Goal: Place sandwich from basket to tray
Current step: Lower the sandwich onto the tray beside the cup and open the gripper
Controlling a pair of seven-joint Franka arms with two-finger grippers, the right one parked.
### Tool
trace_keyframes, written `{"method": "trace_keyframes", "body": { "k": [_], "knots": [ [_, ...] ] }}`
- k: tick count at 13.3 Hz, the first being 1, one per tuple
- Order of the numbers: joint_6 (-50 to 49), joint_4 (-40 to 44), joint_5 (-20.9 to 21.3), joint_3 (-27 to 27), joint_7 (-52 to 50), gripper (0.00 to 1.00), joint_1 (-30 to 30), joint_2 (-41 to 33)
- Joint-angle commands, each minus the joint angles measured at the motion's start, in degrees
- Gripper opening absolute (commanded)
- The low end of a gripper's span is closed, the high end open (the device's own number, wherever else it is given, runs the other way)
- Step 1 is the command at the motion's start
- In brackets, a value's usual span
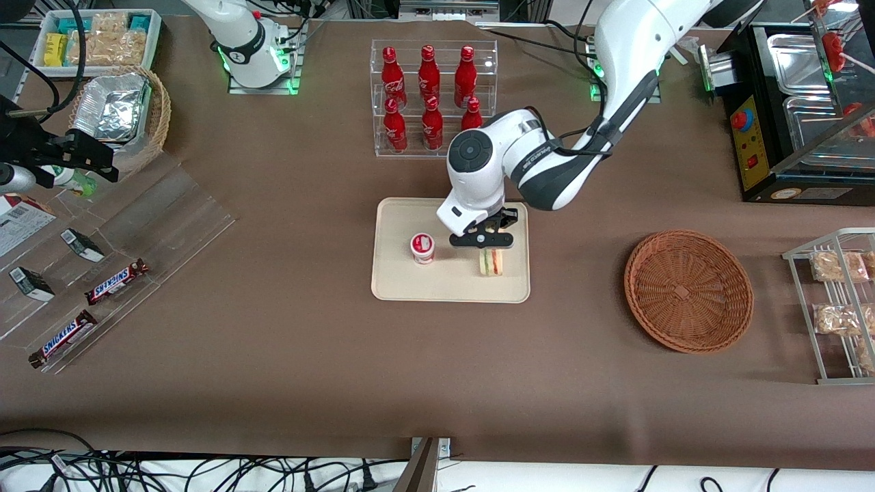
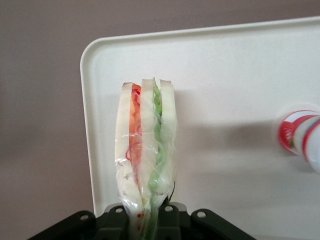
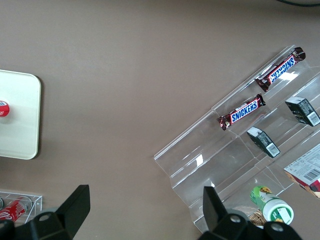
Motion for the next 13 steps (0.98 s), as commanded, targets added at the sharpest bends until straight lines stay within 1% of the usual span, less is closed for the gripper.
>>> {"method": "trace_keyframes", "body": {
  "k": [1,3,5,6,7,8,9,10,11,12,13],
  "knots": [
    [0.3,-1.1,2.3,0.0,-1.9,0.0,-1.1,0.5],
    [0.3,-1.3,2.3,0.1,-1.9,0.0,-1.1,0.8],
    [2.4,-2.6,2.5,0.3,-2.3,0.0,-1.5,1.4],
    [3.0,-3.1,3.4,0.3,-3.3,0.0,-1.5,1.4],
    [3.0,-3.4,4.3,0.3,-4.2,0.04,-1.5,1.4],
    [3.0,-3.5,4.6,0.3,-4.3,0.14,-1.5,1.5],
    [3.0,-3.5,4.6,0.3,-4.3,0.29,-1.5,1.5],
    [3.0,-3.4,4.6,0.3,-4.3,0.63,-1.6,1.5],
    [3.0,-3.4,4.7,0.3,-4.3,0.88,-1.6,1.5],
    [2.9,-3.4,4.7,0.3,-4.2,1.0,-1.6,1.4],
    [2.8,-3.3,4.7,0.3,-4.2,1.0,-1.5,1.1]
  ]
}}
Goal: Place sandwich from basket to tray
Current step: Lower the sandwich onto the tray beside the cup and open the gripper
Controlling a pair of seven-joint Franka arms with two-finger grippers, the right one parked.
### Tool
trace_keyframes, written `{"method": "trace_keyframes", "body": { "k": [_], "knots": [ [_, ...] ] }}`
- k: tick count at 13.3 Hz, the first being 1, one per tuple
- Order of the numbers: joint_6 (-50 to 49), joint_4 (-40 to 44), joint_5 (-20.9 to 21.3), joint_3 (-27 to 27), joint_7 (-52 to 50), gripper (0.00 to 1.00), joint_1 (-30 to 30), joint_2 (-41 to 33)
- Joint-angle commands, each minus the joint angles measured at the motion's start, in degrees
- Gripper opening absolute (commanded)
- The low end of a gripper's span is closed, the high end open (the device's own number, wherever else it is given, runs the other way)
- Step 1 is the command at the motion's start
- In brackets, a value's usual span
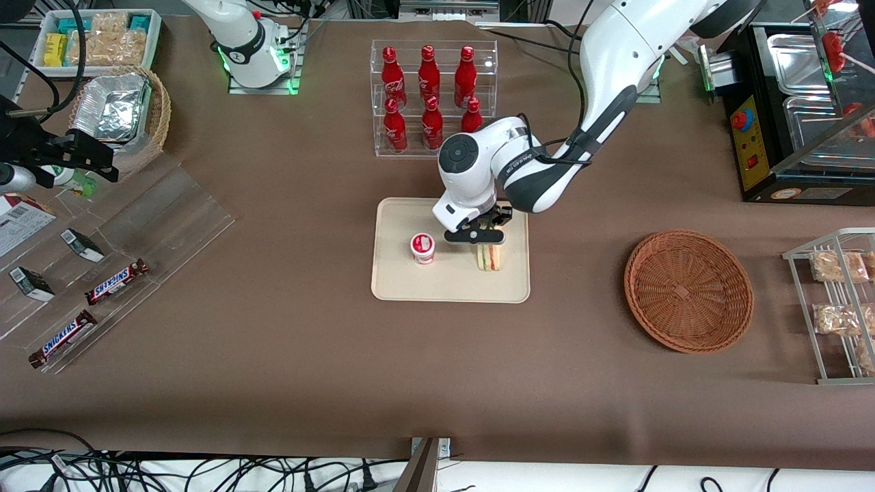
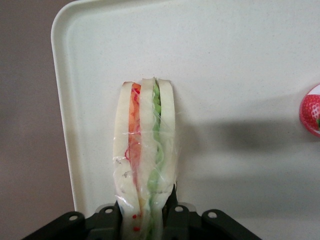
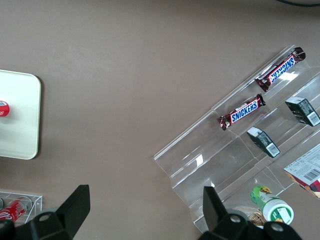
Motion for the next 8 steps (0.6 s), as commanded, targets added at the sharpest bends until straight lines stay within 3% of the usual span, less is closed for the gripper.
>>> {"method": "trace_keyframes", "body": {
  "k": [1,5,8],
  "knots": [
    [0.0,0.1,1.8,0.2,-1.2,1.0,-0.3,-0.8],
    [-0.5,1.5,0.0,-0.1,-1.2,1.0,1.8,-3.9],
    [-3.2,5.9,-4.6,-0.2,-0.9,1.0,4.3,-5.5]
  ]
}}
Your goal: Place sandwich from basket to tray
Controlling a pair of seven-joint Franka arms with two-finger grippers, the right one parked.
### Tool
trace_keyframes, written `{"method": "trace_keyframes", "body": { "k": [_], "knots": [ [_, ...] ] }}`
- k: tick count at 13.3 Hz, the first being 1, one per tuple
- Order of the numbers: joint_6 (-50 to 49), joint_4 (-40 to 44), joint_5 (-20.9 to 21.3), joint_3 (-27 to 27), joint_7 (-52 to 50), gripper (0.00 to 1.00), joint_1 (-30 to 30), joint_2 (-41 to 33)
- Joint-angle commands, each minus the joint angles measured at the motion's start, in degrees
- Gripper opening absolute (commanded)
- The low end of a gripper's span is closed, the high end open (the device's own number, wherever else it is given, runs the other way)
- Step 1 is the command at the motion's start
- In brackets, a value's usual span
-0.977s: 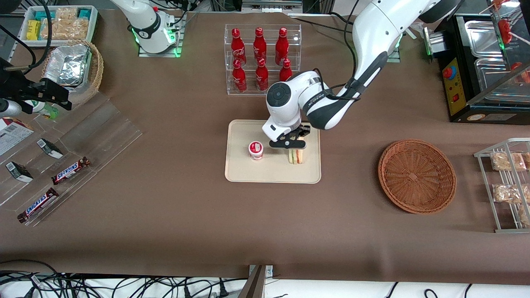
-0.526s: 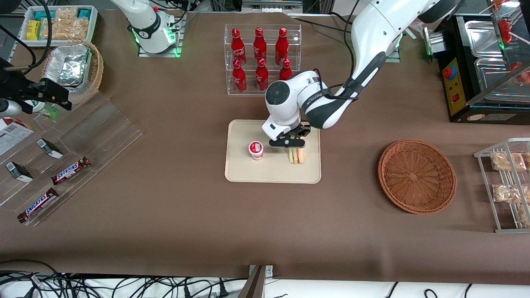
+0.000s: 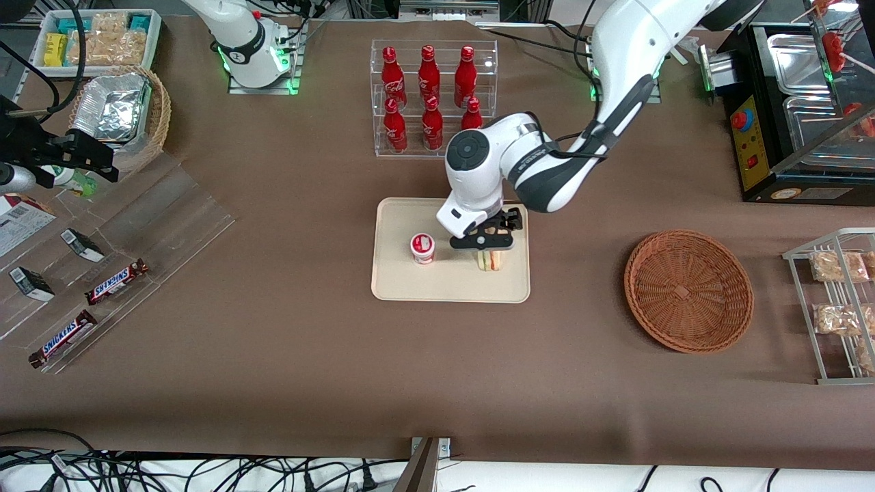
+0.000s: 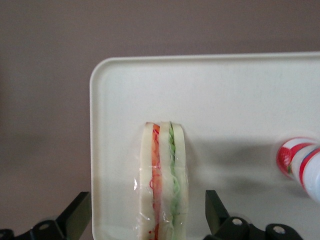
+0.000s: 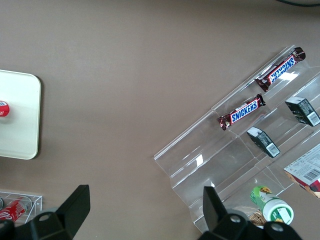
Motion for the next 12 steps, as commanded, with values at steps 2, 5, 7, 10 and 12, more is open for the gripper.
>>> {"method": "trace_keyframes", "body": {
  "k": [2,5,7,10,12],
  "knots": [
    [-6.7,6.7,-4.5,-0.2,0.1,1.0,3.5,-2.3],
    [-12.4,10.3,-5.6,-0.5,0.2,1.0,7.5,-4.6],
    [-13.3,10.3,-7.5,-0.4,2.1,1.0,11.1,-7.4],
    [-16.4,10.4,-11.3,-0.6,9.0,1.0,16.4,-10.3],
    [-17.8,10.4,-14.5,-0.3,14.5,1.0,19.4,-12.3]
  ]
}}
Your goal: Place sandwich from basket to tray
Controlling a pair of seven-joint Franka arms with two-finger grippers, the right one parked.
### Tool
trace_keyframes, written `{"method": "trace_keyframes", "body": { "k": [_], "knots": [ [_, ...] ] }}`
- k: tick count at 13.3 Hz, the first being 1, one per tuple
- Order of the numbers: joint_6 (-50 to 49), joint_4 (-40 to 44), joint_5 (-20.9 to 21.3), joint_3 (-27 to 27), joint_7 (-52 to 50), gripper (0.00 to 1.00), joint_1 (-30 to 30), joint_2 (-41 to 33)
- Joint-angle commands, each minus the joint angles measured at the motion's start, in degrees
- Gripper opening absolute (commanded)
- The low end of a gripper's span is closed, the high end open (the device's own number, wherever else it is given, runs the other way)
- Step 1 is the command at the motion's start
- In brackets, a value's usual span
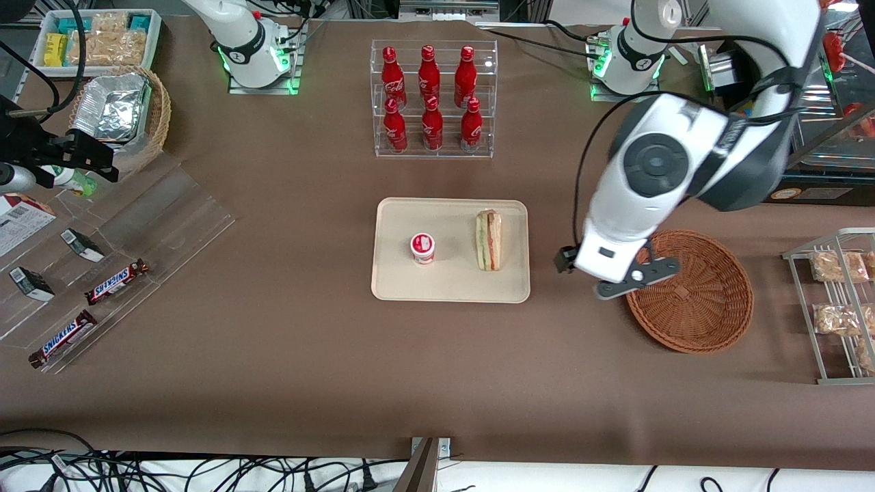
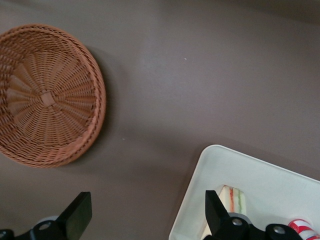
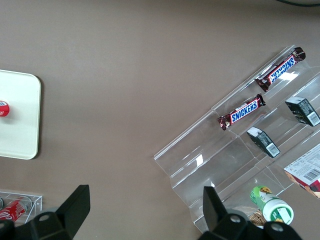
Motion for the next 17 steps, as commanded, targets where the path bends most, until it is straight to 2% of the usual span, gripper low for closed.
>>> {"method": "trace_keyframes", "body": {
  "k": [1,4,7,8,12,17],
  "knots": [
    [-2.1,-0.5,-3.5,-0.3,6.5,1.0,3.7,-2.7],
    [-3.1,-0.8,-6.7,1.0,13.6,1.0,6.1,-5.2],
    [-5.8,-2.3,-14.0,10.3,24.1,1.0,3.6,-12.1],
    [-8.4,-2.5,-15.0,13.7,27.0,1.0,2.3,-13.7],
    [-15.1,-2.8,-18.2,19.2,37.6,1.0,1.6,-18.5],
    [-17.2,-5.2,-20.5,21.2,48.5,1.0,1.8,-22.6]
  ]
}}
